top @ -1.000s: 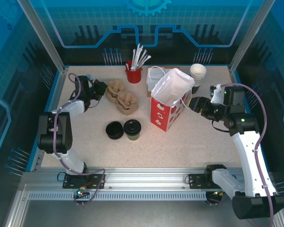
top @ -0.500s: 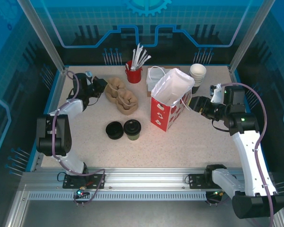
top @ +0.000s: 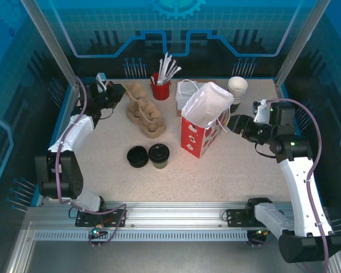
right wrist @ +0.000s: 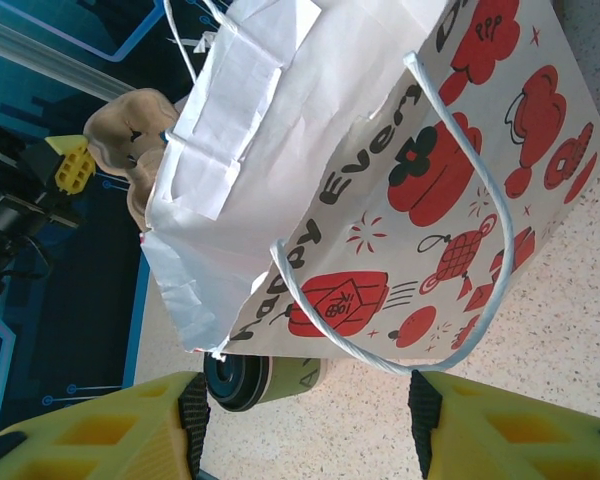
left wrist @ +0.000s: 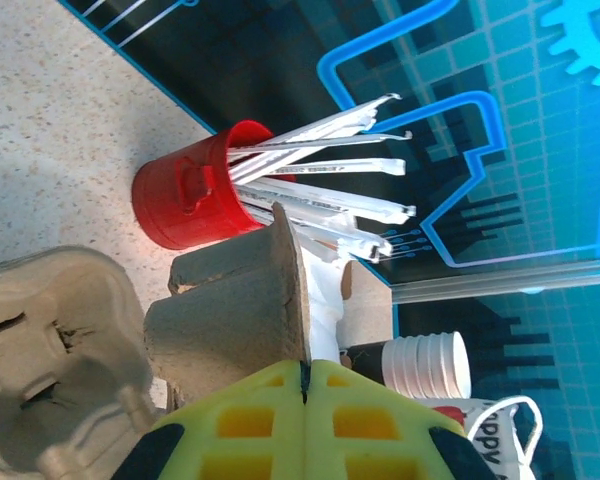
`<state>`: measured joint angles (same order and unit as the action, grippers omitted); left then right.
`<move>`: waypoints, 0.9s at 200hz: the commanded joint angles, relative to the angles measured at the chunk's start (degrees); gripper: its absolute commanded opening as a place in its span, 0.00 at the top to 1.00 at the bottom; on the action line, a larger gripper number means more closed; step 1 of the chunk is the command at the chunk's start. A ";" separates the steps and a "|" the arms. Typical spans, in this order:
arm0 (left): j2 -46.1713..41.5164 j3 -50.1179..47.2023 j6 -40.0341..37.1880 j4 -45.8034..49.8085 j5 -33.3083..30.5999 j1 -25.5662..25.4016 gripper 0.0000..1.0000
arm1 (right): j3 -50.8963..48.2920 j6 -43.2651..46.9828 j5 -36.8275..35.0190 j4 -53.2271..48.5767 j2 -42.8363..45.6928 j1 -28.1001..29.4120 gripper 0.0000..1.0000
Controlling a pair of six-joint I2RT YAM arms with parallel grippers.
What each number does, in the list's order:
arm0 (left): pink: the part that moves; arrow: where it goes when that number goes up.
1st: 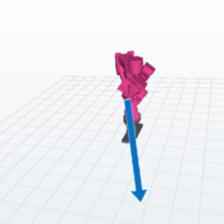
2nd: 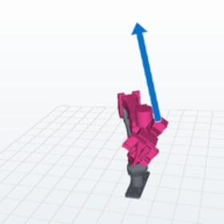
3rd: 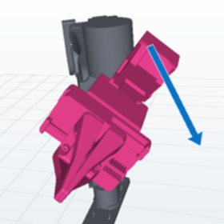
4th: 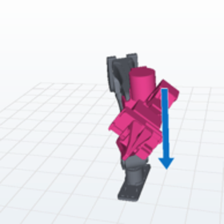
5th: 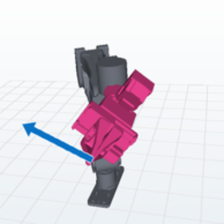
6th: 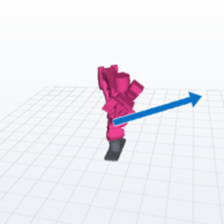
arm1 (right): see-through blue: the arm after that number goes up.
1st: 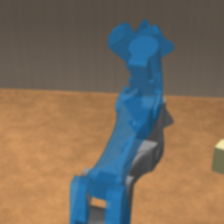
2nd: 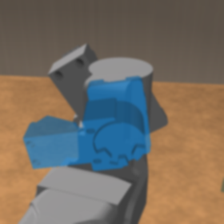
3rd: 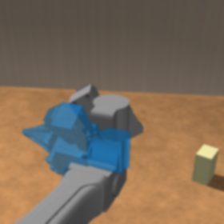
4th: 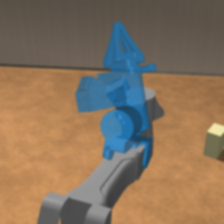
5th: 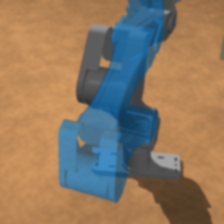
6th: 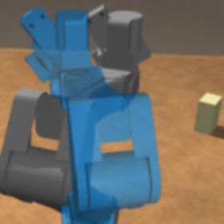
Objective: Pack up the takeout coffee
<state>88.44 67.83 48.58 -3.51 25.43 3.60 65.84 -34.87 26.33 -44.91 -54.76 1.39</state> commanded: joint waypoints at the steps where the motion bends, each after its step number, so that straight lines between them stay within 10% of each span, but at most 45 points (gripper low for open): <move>1: -3.00 3.74 -2.83 5.24 2.94 0.45 1.00 | 2.34 0.76 3.03 2.68 0.45 -0.07 0.42; 180: -9.99 28.45 2.88 11.43 14.36 -14.61 1.00 | 23.58 12.47 27.29 15.90 -18.44 12.93 0.39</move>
<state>77.95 92.86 47.88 9.98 37.21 -9.02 86.13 -26.17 48.99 -30.72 -70.74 12.51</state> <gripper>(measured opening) 0.051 0.605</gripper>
